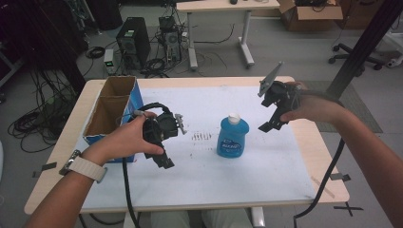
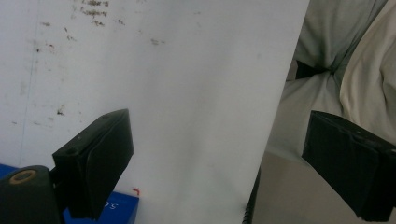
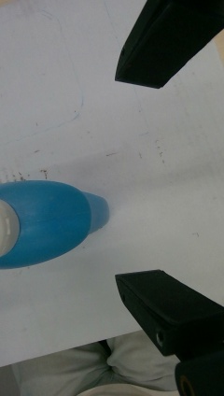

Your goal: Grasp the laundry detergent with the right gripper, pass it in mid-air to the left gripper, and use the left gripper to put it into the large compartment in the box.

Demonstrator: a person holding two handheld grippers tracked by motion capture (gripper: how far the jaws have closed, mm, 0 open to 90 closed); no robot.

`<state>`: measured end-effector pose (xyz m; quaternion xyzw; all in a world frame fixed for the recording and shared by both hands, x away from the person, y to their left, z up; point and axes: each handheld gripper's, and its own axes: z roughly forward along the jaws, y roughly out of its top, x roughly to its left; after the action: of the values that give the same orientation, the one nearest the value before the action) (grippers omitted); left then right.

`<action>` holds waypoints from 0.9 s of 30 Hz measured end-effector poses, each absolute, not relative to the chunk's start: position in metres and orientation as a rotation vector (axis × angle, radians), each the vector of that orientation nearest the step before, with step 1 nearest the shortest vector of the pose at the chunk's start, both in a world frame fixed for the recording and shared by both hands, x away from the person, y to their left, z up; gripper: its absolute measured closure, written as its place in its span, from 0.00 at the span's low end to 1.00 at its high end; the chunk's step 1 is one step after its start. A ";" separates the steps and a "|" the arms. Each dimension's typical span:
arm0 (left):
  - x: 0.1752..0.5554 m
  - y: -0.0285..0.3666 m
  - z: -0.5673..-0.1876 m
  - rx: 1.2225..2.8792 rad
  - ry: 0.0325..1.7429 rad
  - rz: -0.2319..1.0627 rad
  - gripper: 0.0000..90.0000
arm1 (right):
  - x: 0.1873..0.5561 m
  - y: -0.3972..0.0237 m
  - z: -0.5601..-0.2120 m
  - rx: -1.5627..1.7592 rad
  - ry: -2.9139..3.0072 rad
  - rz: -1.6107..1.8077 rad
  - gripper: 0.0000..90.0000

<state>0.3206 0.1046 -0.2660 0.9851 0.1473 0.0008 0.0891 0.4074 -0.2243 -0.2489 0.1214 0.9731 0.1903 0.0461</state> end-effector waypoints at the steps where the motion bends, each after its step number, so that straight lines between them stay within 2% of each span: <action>1: 0.321 0.105 -0.266 2.931 0.439 0.002 0.10 | 0.407 -0.224 -0.248 0.363 2.971 0.584 0.05; 27: 0.322 0.105 -0.266 2.922 0.434 0.028 0.10 | 0.406 -0.224 -0.253 0.361 2.969 0.646 0.05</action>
<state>0.3222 0.1047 -0.2658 0.9848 0.1461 0.0093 0.0935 0.4057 -0.2235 -0.2526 0.1178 0.9695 0.2110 0.0410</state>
